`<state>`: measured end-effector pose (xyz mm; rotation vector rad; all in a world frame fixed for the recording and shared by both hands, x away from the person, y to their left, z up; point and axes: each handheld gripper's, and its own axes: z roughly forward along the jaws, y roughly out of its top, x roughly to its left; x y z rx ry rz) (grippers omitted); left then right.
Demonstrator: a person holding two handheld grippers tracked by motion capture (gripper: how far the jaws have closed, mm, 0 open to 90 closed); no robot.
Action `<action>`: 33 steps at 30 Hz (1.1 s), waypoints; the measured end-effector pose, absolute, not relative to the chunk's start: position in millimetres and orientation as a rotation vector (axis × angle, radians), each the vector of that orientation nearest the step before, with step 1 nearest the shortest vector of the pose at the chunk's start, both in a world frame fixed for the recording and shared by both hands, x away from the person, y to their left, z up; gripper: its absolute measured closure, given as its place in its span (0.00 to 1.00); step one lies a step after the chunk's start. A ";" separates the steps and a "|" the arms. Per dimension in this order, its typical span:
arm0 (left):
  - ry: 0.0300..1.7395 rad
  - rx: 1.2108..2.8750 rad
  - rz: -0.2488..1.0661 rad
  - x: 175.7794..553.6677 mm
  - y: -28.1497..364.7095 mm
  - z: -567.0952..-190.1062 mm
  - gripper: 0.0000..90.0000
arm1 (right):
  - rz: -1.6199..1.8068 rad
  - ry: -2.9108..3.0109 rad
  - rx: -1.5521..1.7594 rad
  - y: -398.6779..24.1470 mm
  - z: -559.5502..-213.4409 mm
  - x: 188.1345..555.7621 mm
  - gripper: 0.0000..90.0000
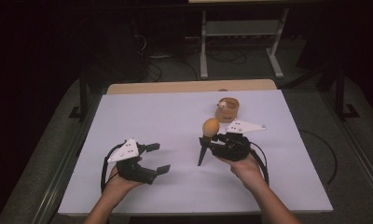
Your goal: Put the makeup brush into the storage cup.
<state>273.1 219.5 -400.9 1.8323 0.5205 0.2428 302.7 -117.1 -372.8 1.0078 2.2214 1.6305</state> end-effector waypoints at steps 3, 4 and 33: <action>0.533 1.814 0.254 270.5 226.6 -402.9 0.14 | 1.626 2.221 1.003 -117.8 -372.2 302.3 0.70; 0.539 1.810 0.255 269.1 229.9 -403.6 0.14 | 1.620 2.217 0.995 -118.5 -371.8 302.2 0.70; 0.540 1.761 0.304 259.8 251.6 -413.4 0.12 | 1.580 2.214 0.985 -129.7 -359.0 310.3 0.70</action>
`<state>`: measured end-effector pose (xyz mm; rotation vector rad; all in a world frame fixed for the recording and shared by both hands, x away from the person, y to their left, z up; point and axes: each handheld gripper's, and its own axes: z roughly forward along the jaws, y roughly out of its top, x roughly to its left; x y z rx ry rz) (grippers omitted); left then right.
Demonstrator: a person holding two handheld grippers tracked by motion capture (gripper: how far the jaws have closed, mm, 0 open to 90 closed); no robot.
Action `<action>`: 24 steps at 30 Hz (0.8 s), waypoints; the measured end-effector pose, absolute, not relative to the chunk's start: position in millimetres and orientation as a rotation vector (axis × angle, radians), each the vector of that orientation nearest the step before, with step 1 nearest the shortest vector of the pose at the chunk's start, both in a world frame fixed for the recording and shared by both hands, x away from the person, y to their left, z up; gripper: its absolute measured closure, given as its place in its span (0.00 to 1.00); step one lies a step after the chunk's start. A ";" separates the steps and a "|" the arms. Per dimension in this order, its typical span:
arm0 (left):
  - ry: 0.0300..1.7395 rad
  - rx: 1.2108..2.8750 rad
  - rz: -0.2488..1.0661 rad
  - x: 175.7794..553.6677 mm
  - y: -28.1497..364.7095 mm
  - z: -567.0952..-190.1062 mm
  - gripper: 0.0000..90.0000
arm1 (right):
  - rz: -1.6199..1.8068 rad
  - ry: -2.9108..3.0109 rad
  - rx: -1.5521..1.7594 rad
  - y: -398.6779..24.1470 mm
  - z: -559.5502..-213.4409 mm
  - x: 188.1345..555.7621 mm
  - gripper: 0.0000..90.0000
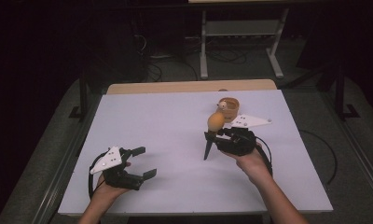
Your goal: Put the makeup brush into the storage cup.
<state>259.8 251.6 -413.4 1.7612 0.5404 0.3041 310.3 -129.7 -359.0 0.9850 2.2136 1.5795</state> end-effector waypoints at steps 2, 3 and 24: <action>0.537 1.763 0.303 260.0 252.1 -413.6 0.12 | 1.572 2.217 0.980 -130.1 -358.9 311.1 0.70; 0.539 1.764 0.302 260.2 252.2 -413.8 0.12 | 1.565 2.221 0.977 -130.9 -358.8 312.6 0.70; 0.538 1.759 0.296 258.5 251.0 -412.9 0.12 | 1.529 2.196 1.005 -141.6 -350.6 330.5 0.70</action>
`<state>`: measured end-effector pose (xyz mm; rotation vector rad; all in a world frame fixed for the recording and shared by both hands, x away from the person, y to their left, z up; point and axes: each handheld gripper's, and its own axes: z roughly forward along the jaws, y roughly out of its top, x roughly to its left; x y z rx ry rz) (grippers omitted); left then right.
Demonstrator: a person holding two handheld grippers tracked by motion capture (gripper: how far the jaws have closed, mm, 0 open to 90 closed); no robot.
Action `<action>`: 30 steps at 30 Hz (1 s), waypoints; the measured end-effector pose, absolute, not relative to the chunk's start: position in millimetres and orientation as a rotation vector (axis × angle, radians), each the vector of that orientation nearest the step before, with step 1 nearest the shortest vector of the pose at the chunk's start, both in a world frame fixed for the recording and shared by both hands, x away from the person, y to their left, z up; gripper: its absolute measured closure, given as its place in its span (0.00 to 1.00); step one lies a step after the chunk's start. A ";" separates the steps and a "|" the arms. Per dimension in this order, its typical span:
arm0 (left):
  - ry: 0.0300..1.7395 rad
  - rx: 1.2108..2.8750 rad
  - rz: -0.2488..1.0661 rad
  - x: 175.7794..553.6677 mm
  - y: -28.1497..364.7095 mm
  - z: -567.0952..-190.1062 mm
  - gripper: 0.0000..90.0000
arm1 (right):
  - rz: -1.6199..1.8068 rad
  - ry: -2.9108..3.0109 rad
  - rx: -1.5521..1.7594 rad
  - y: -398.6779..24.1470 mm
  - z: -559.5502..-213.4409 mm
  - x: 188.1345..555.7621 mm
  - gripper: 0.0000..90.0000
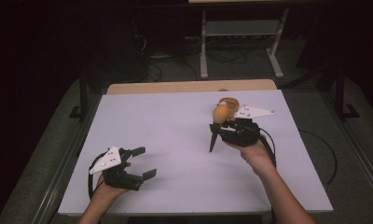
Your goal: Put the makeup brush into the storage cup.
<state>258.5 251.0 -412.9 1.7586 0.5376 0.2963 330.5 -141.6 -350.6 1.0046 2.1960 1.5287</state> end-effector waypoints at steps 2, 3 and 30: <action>0.540 1.765 0.298 258.0 251.3 -412.8 0.12 | 1.524 2.195 0.996 -143.4 -347.9 333.2 0.70; 0.539 1.762 0.298 257.9 251.5 -412.7 0.12 | 1.522 2.191 0.993 -144.2 -347.3 334.3 0.70; 0.544 1.761 0.305 258.5 253.5 -411.8 0.12 | 1.436 2.132 1.035 -157.4 -328.4 356.6 0.70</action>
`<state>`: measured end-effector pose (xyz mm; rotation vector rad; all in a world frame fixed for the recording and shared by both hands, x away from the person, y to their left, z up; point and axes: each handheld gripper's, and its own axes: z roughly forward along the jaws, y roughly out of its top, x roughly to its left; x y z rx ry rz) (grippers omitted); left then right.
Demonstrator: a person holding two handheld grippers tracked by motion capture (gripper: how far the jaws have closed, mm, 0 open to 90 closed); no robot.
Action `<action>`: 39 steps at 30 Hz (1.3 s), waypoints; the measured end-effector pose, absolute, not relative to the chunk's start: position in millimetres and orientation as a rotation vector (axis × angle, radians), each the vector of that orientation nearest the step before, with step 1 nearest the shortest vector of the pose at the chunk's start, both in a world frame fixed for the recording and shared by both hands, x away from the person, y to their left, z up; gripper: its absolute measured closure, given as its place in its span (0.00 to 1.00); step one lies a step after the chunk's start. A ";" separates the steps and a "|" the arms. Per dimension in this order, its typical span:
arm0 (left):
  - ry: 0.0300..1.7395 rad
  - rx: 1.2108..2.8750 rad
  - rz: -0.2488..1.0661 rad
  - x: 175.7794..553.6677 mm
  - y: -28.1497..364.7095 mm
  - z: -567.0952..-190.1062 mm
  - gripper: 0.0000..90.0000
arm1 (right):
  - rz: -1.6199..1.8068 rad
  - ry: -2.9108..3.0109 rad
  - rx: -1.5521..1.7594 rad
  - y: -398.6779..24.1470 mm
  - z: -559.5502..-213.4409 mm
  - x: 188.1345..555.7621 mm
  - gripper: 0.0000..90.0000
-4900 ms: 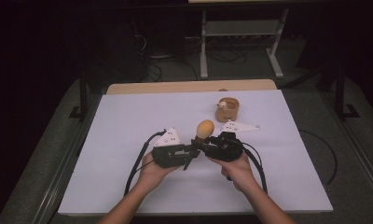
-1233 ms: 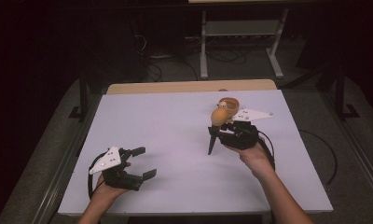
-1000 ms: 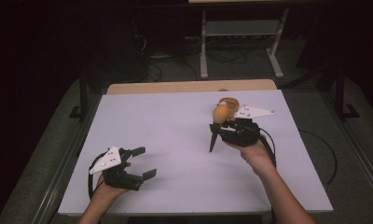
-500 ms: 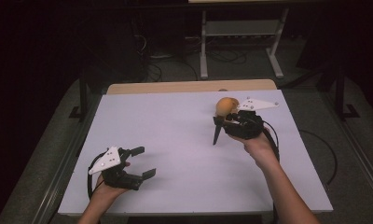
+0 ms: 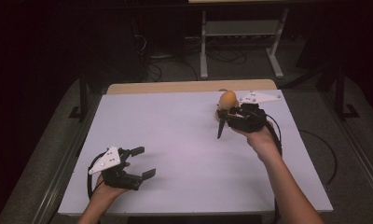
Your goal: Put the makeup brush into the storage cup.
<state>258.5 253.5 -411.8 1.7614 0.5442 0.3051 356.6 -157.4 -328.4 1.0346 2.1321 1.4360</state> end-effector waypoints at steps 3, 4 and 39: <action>0.542 1.757 0.307 258.7 252.6 -412.5 0.12 | 1.434 2.123 1.040 -158.8 -326.8 359.8 0.70; 0.537 1.759 0.306 258.8 252.4 -412.6 0.12 | 1.429 2.122 1.044 -159.2 -326.1 360.7 0.70; 0.532 1.754 0.302 258.3 251.4 -412.3 0.12 | 1.380 1.975 1.148 -180.8 -310.5 397.8 0.70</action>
